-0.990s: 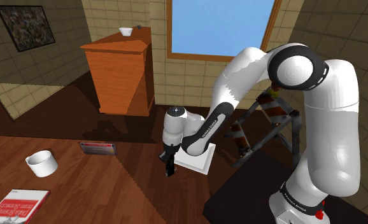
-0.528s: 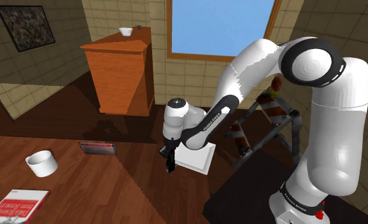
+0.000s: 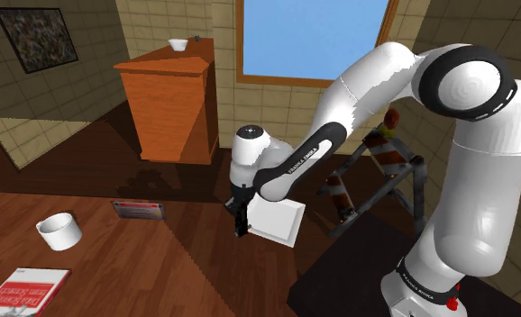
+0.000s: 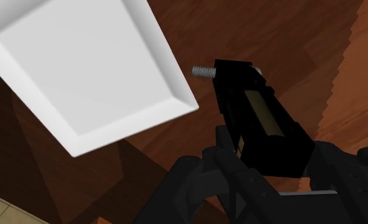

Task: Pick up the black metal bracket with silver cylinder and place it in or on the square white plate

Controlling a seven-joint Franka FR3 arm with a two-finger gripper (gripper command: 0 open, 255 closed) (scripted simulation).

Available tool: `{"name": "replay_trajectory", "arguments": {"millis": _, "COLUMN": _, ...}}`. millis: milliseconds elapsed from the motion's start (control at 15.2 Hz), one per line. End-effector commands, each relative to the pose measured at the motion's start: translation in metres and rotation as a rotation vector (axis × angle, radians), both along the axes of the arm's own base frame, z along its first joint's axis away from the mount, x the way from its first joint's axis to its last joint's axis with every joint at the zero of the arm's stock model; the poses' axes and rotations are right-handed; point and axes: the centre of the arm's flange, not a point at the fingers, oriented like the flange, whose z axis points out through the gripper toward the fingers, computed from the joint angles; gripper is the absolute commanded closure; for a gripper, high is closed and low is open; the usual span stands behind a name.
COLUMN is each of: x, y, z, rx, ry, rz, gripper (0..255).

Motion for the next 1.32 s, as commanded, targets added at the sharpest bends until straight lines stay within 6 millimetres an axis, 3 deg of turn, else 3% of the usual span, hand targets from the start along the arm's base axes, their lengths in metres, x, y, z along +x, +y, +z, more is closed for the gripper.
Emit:
{"name": "replay_trajectory", "arguments": {"millis": 0, "x": -0.001, "y": 0.001, "z": 0.006, "rx": 0.0, "ry": 0.0, "rz": 0.0, "gripper": 255}}
{"name": "replay_trajectory", "arguments": {"millis": 924, "x": 0.023, "y": -0.178, "z": 0.048, "rx": 0.0, "ry": 0.0, "rz": 0.0, "gripper": 255}}
{"name": "replay_trajectory", "arguments": {"millis": 990, "x": 0.026, "y": -0.2, "z": 0.053, "rx": 0.0, "ry": 0.0, "rz": 0.0, "gripper": 255}}
{"name": "replay_trajectory", "arguments": {"millis": 1254, "x": 0.026, "y": -0.2, "z": 0.032, "rx": 0.0, "ry": 0.0, "rz": 0.0, "gripper": 255}}
